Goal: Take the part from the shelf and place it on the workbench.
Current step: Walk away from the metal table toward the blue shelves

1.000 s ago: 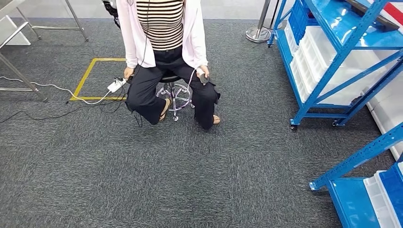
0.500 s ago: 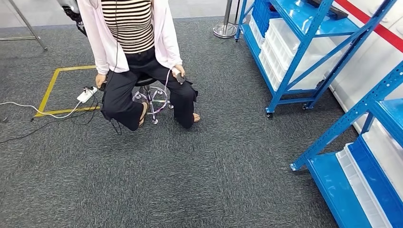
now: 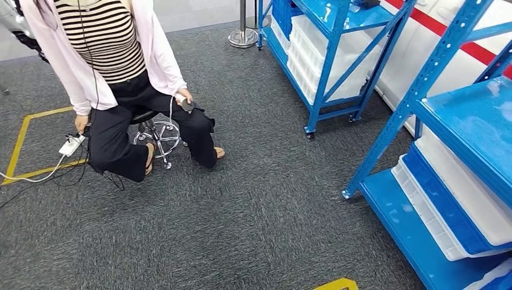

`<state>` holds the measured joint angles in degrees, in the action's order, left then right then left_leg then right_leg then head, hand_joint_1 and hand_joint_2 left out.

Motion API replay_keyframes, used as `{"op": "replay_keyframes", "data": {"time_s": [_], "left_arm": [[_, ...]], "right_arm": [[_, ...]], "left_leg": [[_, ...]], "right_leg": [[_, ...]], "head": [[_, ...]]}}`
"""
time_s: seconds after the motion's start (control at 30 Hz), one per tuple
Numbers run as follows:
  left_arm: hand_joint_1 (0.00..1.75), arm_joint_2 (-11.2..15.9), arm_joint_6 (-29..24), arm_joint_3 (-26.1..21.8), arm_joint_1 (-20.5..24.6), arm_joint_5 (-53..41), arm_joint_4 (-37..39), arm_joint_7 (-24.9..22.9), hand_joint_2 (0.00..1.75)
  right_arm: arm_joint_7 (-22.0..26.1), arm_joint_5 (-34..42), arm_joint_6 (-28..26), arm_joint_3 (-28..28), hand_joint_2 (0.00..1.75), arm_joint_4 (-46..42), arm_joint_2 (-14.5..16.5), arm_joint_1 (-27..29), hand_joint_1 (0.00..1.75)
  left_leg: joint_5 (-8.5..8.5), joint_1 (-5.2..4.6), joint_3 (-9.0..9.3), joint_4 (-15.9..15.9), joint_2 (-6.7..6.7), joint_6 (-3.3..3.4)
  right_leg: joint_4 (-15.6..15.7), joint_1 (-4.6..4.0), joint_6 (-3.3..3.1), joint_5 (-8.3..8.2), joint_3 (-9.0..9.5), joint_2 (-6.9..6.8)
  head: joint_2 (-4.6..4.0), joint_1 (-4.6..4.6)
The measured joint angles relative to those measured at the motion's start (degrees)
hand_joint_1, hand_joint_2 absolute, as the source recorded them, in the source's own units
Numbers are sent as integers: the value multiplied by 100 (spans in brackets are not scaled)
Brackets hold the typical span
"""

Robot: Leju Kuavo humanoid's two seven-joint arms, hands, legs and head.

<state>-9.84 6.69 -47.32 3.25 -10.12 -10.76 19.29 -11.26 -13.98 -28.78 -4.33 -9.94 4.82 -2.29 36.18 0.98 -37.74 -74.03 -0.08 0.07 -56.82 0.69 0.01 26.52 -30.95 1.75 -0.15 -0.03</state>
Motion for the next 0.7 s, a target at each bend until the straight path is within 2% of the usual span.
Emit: {"op": "replay_keyframes", "data": {"time_s": [0.03,0.07,0.13,0.17,0.2,0.27,0.3,0.33,0.37,0.43,0.47,0.5,0.53,0.57,0.6,0.63,0.67,0.7], "left_arm": [[0,1,0,-7,-4,4,1,2,0],[0,2,0,-14,-5,7,1,3,0],[0,6,0,-22,-3,11,1,7,0],[0,9,0,-22,0,11,0,9,0],[0,11,0,-22,3,11,0,10,0],[0,10,0,-23,13,13,0,13,0],[0,7,0,-23,21,14,0,14,0],[0,4,0,-24,27,18,-1,19,0],[0,3,0,-26,30,28,-1,25,0],[0,7,0,-29,16,47,-1,40,0],[0,9,1,-31,5,55,0,45,0],[0,9,2,-32,-3,57,1,49,0],[0,9,3,-32,-5,58,1,55,0],[0,8,7,-33,-4,60,1,60,0],[0,7,12,-33,-2,59,1,66,0],[0,8,18,-34,-2,57,1,72,0],[0,8,26,-34,-3,55,1,77,0],[0,9,32,-35,-1,53,1,81,0]], "right_arm": [[3,-1,2,1,0,0,0,4,0],[7,-1,3,1,0,0,1,6,0],[15,-2,7,3,0,0,2,0,0],[20,-3,9,4,0,0,3,-5,0],[25,-4,10,4,0,0,3,-4,0],[30,-6,11,5,0,0,2,12,0],[33,-7,11,5,0,0,1,23,0],[37,-10,11,5,0,0,-1,26,0],[45,-15,13,7,0,0,0,22,0],[61,-29,18,10,0,0,7,5,0],[66,-34,21,12,0,0,11,0,0],[69,-37,22,13,0,0,12,3,0],[71,-38,24,14,0,0,11,9,0],[73,-37,25,13,0,0,8,14,0],[78,-37,26,13,0,0,4,13,0],[82,-36,28,13,0,0,3,5,0],[87,-34,31,13,0,0,3,-9,0],[92,-34,33,14,0,0,3,-20,0]], "left_leg": [[-142,4,24,112,-10,7],[-362,13,145,423,-37,14],[-742,40,469,1194,-218,23],[-827,41,569,1435,-289,30],[-845,31,611,1544,-330,44],[-860,-11,610,1570,-239,107],[-885,-19,613,1595,-184,155],[-910,-21,612,1624,-127,203],[-932,-15,608,1650,-63,243],[-943,-25,590,1663,82,278],[-942,-32,583,1662,164,281],[-940,-37,578,1661,241,281],[-938,-40,577,1659,312,280],[-935,-41,580,1658,378,275],[-929,-42,589,1656,443,264],[-917,-56,607,1653,503,243],[-898,-69,627,1651,558,211],[-876,-79,655,1650,609,175]], "right_leg": [[-3,-2,1,1,8,81],[-7,-1,2,1,17,161],[-27,-12,16,8,13,311],[-37,-20,34,10,-3,369],[-39,-29,62,6,-37,417],[-25,-22,139,-9,-106,497],[-44,-13,169,-1,-132,469],[-142,-6,181,58,-184,370],[-367,-4,176,180,-286,229],[-1118,9,155,538,-647,-36],[-1485,16,167,683,-822,-83],[-1687,21,197,746,-912,-104],[-1661,25,243,715,-883,-122],[-1380,27,294,599,-723,-159],[-927,30,335,446,-470,-263],[-507,19,346,304,-248,-405],[-194,6,324,199,-85,-521],[-35,-10,277,145,-10,-595]], "head": [[0,2],[0,1],[1,0],[1,2],[1,4],[0,6],[0,6],[0,9],[0,20],[0,37],[0,41],[0,39],[0,40],[0,40],[0,42],[0,39],[0,32],[0,26]]}}
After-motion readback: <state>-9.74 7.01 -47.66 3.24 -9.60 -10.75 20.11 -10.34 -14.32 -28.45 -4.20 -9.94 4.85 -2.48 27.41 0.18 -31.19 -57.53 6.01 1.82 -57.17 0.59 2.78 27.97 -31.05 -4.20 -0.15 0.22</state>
